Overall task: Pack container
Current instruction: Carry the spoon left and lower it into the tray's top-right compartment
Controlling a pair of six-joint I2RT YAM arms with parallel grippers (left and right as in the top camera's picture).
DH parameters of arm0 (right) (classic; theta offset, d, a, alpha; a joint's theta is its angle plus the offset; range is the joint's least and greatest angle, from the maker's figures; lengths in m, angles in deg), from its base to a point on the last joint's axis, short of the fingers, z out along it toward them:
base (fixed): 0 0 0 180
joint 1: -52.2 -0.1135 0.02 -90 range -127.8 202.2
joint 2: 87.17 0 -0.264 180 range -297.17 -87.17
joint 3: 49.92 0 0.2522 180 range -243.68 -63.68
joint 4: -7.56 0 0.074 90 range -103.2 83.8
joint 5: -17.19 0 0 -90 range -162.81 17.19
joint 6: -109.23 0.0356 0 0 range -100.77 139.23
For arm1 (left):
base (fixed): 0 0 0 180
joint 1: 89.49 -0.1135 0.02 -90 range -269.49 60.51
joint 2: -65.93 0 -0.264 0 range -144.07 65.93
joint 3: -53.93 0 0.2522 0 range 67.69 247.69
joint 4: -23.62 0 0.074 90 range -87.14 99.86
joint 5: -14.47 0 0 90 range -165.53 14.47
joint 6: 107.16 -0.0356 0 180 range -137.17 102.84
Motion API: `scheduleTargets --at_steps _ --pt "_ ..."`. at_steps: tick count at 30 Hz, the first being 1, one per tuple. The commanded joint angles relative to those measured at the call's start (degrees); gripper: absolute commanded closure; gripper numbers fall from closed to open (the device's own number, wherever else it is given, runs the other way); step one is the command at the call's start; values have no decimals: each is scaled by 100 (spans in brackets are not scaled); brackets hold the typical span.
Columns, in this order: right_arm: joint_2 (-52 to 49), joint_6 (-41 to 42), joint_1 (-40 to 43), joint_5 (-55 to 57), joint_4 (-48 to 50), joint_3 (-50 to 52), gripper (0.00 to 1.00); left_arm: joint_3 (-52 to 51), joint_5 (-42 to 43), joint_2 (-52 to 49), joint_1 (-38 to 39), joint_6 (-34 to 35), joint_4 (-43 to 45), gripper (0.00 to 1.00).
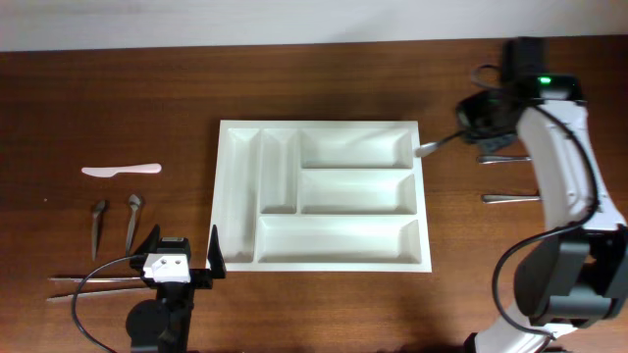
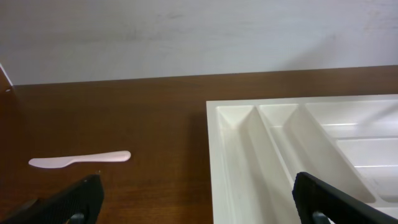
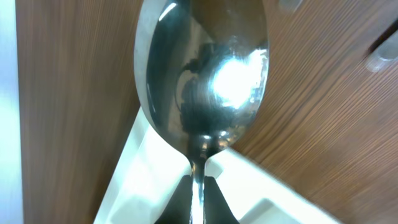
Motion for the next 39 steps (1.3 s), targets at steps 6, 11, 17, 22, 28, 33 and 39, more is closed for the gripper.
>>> scheduleTargets --at_steps 6,11,17,22,28,33,39 --pt "-35 1475 -1086 509 31 -52 96 -61 -37 55 -24 -87 20 1" --pt "-219 2280 -1528 507 31 -52 96 -61 -37 55 -24 -87 20 1" --pt "-675 3344 -1961 424 31 -52 96 -61 -37 55 -24 -87 20 1" --pt "-935 3635 -2175 448 157 -52 96 -61 -37 55 -24 -87 20 1" --pt "-1049 3676 -2243 457 627 -52 92 -61 -37 55 -24 -87 20 1" --pt "-1049 4085 -2243 452 728 -52 80 -61 -37 55 -24 -87 20 1" --pt "-1080 4050 -2232 492 887 -52 50 -61 -37 55 -24 -87 20 1"
